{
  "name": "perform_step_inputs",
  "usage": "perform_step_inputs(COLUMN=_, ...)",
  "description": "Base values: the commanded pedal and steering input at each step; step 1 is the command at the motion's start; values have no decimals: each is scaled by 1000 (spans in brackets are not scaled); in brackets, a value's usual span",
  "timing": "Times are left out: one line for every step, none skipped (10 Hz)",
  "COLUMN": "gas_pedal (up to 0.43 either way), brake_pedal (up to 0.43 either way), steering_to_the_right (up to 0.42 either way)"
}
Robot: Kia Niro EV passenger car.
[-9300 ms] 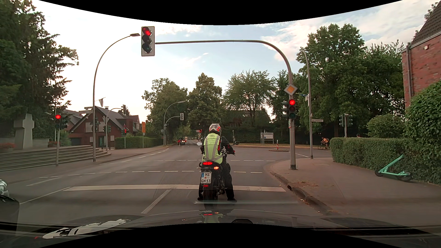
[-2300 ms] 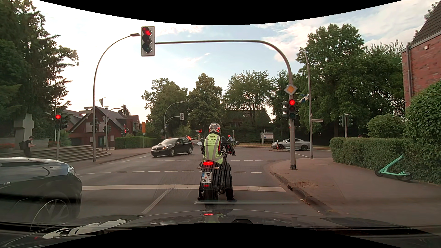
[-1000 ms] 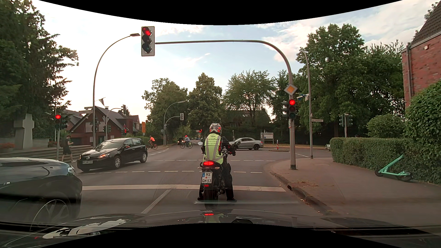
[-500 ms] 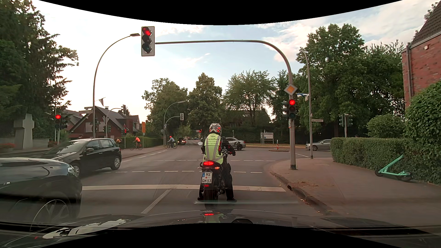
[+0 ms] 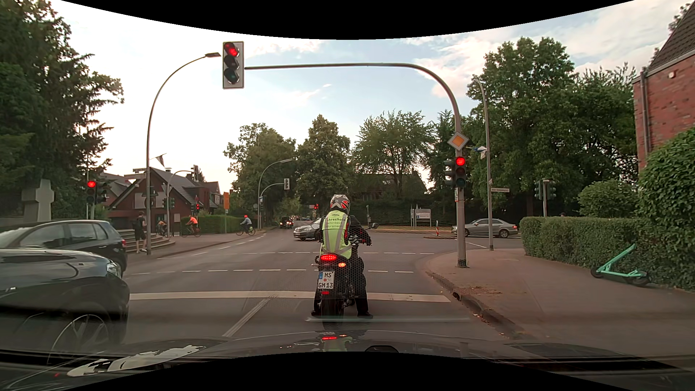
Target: Follow the waypoints while adhering to traffic rules and regulations
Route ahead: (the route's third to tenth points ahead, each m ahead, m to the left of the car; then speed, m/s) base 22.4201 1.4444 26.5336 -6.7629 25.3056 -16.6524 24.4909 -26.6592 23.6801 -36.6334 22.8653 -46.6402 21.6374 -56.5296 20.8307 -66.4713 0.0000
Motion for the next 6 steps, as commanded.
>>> perform_step_inputs(gas_pedal=0, brake_pedal=0, steering_to_the_right=-16)
perform_step_inputs(gas_pedal=0, brake_pedal=0, steering_to_the_right=-16)
perform_step_inputs(gas_pedal=0, brake_pedal=0, steering_to_the_right=-16)
perform_step_inputs(gas_pedal=0, brake_pedal=0, steering_to_the_right=-16)
perform_step_inputs(gas_pedal=0, brake_pedal=0, steering_to_the_right=-16)
perform_step_inputs(gas_pedal=0, brake_pedal=0, steering_to_the_right=-16)
